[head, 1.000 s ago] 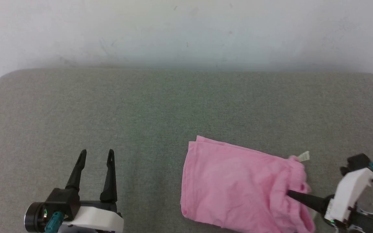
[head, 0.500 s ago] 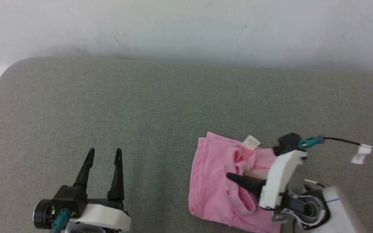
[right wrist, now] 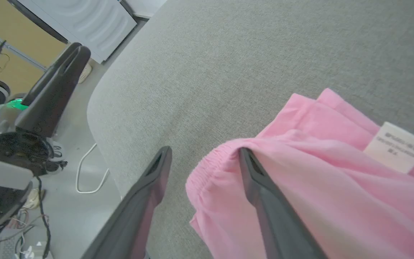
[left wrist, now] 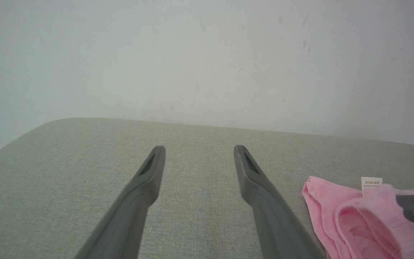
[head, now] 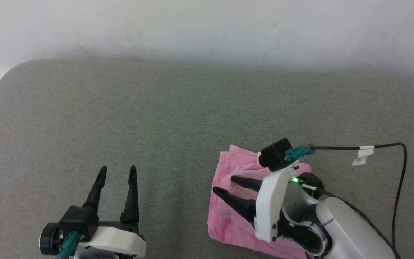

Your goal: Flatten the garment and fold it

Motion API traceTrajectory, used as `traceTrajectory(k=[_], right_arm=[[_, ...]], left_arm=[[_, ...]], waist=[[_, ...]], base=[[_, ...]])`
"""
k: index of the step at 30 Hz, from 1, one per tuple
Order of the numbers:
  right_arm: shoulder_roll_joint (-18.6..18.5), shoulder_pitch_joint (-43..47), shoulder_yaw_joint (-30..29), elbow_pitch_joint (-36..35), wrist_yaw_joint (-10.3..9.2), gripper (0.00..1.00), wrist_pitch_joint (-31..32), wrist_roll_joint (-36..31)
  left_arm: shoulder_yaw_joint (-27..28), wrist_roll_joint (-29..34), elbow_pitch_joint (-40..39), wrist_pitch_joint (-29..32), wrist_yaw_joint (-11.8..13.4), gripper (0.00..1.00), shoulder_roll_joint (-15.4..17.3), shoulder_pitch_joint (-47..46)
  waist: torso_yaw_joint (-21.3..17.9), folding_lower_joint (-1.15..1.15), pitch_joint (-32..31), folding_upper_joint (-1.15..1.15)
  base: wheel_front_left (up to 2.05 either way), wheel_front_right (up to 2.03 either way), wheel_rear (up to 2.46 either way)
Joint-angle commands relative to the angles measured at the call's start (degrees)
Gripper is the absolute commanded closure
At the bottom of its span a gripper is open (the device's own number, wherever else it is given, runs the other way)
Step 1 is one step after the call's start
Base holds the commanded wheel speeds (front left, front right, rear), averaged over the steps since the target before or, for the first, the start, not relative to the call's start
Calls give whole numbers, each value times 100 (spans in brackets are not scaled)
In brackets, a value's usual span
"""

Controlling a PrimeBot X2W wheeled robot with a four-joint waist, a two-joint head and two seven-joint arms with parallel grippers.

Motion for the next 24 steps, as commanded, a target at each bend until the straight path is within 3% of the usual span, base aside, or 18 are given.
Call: traceTrajectory(k=[1,5,9,10,16,24], right_arm=[[-306,-64,214,-259,3,0,-261,-359],[-787,122,333,-744,3,0,-735,-1010],[-1121,446,-141,-1123,3,0,-1289,-2038],[-1121,446,-141,-1123,3,0,-1289,-2038],[-725,1215,-1649,-1626,3,0,-2250,-3083],[-11,2180,-2998,-2192,3,0,-3125,-3405]], left_arm=[[40,84,31,-28,-17,0,-26,-49],[80,92,83,-28,-7,0,-30,16],[126,74,117,-28,23,0,-37,111],[126,74,117,-28,23,0,-37,111],[183,23,150,-28,68,0,-49,197],[226,-51,208,-28,97,0,-63,267]], waist=[[-87,0,-81,0],[-215,0,-204,0],[-361,0,-323,0],[-361,0,-323,0],[-531,0,-378,0],[-633,0,-440,0]], base=[[0,0,0],[0,0,0],[0,0,0],[0,0,0],[0,0,0],[0,0,0]])
